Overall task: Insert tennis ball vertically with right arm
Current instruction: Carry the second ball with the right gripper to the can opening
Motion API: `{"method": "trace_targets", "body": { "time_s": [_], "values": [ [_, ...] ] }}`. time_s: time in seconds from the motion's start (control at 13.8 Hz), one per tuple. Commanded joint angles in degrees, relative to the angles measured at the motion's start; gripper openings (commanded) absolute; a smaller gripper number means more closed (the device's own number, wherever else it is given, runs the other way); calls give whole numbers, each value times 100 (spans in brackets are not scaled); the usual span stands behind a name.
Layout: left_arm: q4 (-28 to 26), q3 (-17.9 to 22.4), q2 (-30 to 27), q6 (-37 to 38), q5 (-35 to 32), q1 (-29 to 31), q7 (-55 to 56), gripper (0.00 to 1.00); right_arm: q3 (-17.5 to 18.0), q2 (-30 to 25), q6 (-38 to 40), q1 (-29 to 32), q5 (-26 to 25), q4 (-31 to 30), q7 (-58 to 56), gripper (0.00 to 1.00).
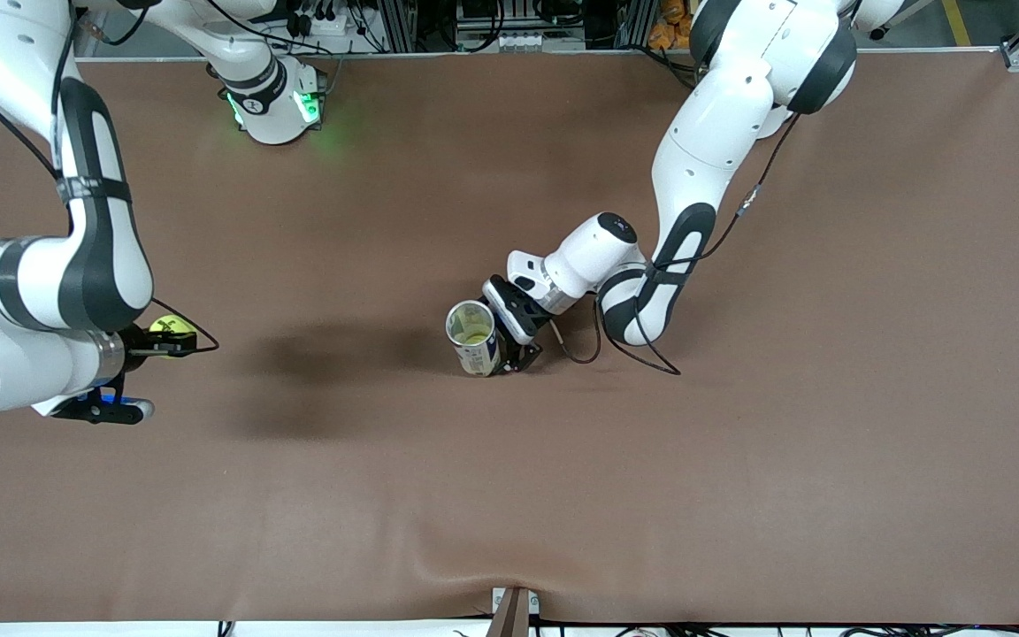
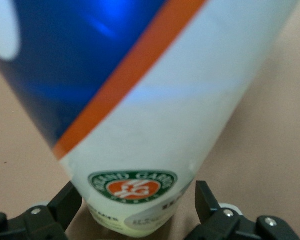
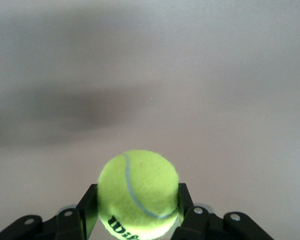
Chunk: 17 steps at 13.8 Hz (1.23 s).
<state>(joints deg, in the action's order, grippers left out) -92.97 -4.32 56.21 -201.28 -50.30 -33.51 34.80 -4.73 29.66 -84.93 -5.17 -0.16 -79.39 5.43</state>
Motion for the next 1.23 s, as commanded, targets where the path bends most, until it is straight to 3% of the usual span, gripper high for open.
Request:
{"method": "trace_targets", "body": {
  "time_s": [0.0, 0.22, 0.72, 1.16],
  "values": [
    [-230, 28, -329, 184, -164, -24, 448, 100, -1, -127, 468, -361, 34, 431, 518, 0],
    [-213, 28, -347, 326, -164, -50, 554, 100, 16, -127, 636, -791, 86, 731, 1371, 0],
    [-222, 28, -365, 414, -164, -42, 572, 100, 7, -74, 548, -1459, 973, 1276, 3164, 0],
    [-222, 28, -374, 423, -164, -50, 703, 100, -10, 57, -707, -2373, 1132, 1312, 4597, 0]
  ]
}}
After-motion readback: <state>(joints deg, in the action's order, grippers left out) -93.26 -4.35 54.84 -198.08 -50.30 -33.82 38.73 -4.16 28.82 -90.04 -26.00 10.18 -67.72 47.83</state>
